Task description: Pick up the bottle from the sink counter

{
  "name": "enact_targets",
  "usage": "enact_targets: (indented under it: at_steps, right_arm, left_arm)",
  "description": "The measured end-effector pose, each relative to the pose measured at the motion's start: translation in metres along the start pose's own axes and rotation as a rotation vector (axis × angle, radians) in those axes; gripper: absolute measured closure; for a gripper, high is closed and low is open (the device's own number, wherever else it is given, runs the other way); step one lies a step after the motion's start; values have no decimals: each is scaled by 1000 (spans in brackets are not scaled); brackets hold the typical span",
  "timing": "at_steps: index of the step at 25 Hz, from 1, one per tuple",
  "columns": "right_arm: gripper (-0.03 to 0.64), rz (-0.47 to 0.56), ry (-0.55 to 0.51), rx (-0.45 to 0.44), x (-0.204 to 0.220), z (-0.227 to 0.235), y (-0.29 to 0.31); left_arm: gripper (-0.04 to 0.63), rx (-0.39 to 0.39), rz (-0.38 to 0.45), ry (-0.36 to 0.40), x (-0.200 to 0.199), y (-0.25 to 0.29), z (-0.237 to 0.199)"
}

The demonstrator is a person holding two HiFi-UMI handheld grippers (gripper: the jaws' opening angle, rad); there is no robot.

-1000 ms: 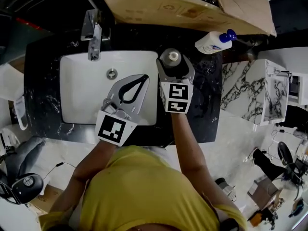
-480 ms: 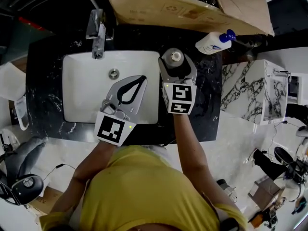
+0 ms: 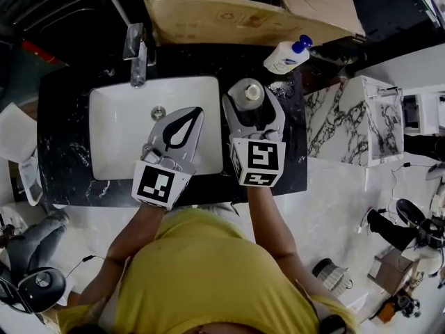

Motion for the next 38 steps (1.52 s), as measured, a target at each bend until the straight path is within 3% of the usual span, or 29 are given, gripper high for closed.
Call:
enact_targets:
  at_steps: [8, 16, 38]
  right_arm:
    - [293, 65, 21, 83, -39, -3, -62]
    - [293, 95, 11, 124, -52, -14, -103]
    - [293, 77, 21, 117, -40, -25, -114]
  left_arm:
    - [591, -11, 57, 47, -26, -18, 4]
    - [591, -69, 103, 51, -42, -37, 8]
    - [589, -68, 113, 83, -45, -51, 16]
Point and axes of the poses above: the fingertips, and each gripper's own axes: y forward along the fingers, z to its right, x out of its underside, the point moved 9 cm from there along -y, backward along the fingers, and after that the axes turned 6 degrees about z, right-handed, at the moved point
